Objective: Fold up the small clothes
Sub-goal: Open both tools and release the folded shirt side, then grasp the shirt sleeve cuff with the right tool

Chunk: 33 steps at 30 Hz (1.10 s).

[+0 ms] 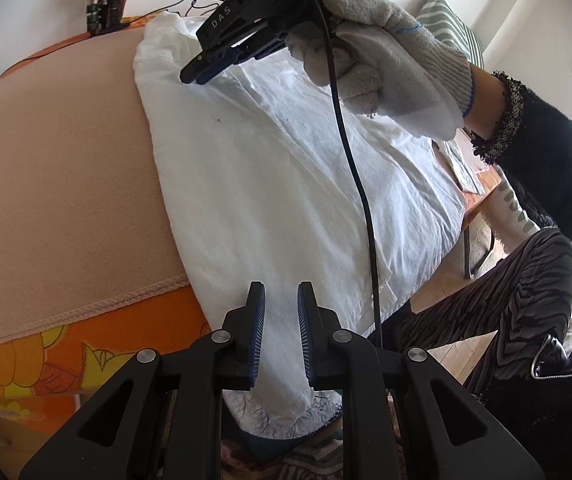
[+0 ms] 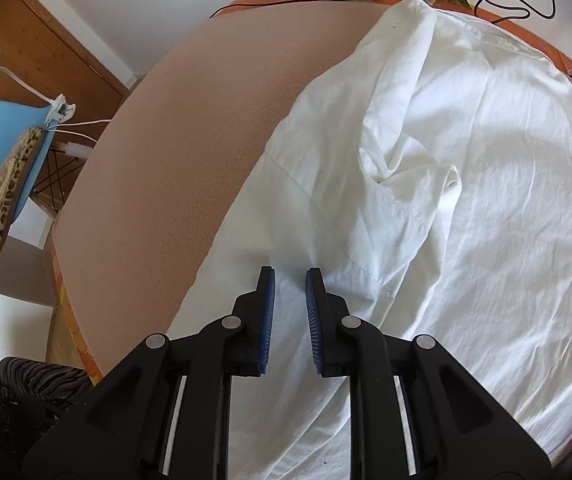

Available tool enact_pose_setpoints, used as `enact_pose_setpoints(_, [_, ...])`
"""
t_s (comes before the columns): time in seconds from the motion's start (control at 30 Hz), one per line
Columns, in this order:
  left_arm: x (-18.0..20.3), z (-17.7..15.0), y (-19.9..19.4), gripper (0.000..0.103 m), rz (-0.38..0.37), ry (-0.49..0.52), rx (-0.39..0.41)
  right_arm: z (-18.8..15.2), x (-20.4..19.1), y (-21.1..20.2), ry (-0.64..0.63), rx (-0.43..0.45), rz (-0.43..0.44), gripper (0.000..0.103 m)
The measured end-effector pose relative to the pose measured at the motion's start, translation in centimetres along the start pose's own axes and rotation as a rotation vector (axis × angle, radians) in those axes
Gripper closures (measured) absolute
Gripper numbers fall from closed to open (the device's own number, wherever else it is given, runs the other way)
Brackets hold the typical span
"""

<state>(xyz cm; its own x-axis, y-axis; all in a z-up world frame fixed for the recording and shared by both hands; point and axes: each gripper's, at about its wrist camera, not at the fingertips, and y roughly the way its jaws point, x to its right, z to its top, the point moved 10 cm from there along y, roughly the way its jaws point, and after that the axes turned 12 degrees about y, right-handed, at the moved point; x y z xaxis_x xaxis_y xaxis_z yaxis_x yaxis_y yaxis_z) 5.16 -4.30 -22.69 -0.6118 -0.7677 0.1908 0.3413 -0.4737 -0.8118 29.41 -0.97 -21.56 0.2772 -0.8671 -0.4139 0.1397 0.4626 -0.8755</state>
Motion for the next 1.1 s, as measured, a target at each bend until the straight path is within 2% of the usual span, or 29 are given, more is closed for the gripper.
enact_pose_setpoints(0.13, [0.3, -0.5, -0.2, 0.088, 0.01, 0.001, 0.002, 0.3, 0.7, -3.9, 0.027, 0.075, 0.026, 0.084])
enact_pose_setpoints(0.2, [1.0, -0.8, -0.1, 0.088, -0.017, -0.03, -0.001, 0.8, 0.9, -6.7, 0.054, 0.129, 0.048, 0.071])
enact_pose_setpoints(0.23, [1.3, -0.8, -0.1, 0.088, -0.019, -0.031, -0.001, 0.3, 1.4, -8.1, 0.067, 0.165, 0.05, 0.059])
enact_pose_setpoints(0.27, [1.7, -0.9, -0.2, 0.088, -0.014, -0.021, 0.002, -0.2, 2.0, -9.7, 0.078, 0.204, 0.049, 0.053])
enact_pose_setpoints(0.43, [2.6, 0.8, -0.9, 0.088, 0.002, -0.005, 0.056, -4.7, 6.5, -16.2, 0.152, 0.325, 0.017, 0.053])
enact_pose_setpoints(0.5, [2.8, 1.8, -0.9, 0.083, -0.001, -0.002, 0.07, -6.9, 9.3, -18.4, 0.191, 0.358, -0.031, 0.053])
enact_pose_setpoints(0.67, [3.4, 4.8, -1.0, 0.079, 0.009, 0.047, 0.109, -12.2, 18.2, -23.2, 0.337, 0.412, -0.138, 0.053])
enact_pose_setpoints(0.73, [3.9, 5.7, -0.9, 0.072, 0.01, 0.066, 0.12, -14.7, 22.3, -24.7, 0.432, 0.425, -0.157, 0.053])
enact_pose_setpoints(0.87, [4.8, 7.6, -0.1, 0.062, 0.008, 0.105, 0.124, -19.5, 29.2, -26.4, 0.586, 0.442, -0.205, 0.053])
enact_pose_setpoints(0.97, [5.5, 8.9, 0.7, 0.056, -0.006, 0.118, 0.127, -22.3, 32.8, -26.8, 0.669, 0.439, -0.227, 0.053])
enact_pose_setpoints(1.1, [6.8, 10.6, 2.0, 0.056, -0.022, 0.154, 0.124, -24.9, 36.0, -27.0, 0.736, 0.433, -0.223, 0.053])
